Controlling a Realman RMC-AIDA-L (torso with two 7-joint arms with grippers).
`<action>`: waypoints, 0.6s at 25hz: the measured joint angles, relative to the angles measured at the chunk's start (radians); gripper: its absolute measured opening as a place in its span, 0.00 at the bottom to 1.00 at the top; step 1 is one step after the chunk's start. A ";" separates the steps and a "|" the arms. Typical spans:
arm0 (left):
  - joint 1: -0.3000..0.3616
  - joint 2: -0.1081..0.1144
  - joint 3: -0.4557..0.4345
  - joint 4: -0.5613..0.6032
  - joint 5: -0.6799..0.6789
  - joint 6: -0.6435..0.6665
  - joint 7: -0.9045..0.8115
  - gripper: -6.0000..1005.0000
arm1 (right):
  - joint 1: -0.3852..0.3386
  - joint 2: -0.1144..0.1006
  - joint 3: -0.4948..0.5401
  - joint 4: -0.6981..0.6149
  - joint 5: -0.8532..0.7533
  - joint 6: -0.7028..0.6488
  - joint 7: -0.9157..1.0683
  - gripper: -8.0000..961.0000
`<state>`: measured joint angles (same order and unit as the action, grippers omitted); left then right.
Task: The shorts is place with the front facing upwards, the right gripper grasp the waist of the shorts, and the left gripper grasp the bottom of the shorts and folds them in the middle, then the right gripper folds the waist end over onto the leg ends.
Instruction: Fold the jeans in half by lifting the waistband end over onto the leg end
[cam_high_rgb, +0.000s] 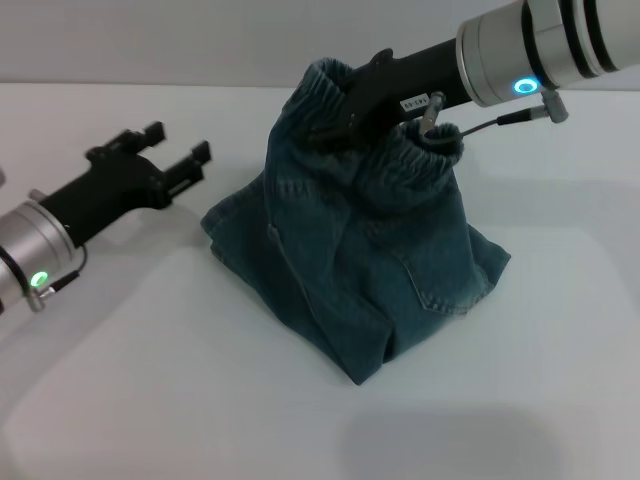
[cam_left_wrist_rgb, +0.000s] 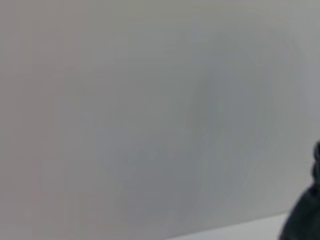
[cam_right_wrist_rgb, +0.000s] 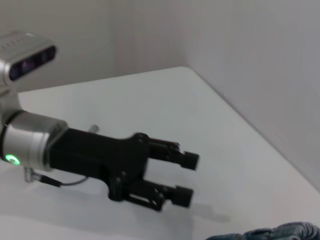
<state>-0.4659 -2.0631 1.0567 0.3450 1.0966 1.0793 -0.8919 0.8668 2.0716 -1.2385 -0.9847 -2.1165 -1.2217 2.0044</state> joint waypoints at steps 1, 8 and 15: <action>0.001 0.000 -0.022 -0.004 -0.009 -0.001 0.013 0.72 | -0.003 0.000 -0.007 -0.004 -0.001 0.014 -0.006 0.46; 0.004 0.000 -0.112 -0.021 -0.067 -0.005 0.060 0.72 | -0.033 0.005 -0.051 -0.039 0.023 0.111 -0.071 0.46; 0.007 0.001 -0.143 -0.021 -0.076 -0.011 0.082 0.72 | -0.038 0.004 -0.124 -0.055 0.010 0.176 -0.074 0.46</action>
<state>-0.4590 -2.0621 0.9133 0.3236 1.0204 1.0683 -0.8098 0.8288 2.0759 -1.3621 -1.0393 -2.1063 -1.0460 1.9304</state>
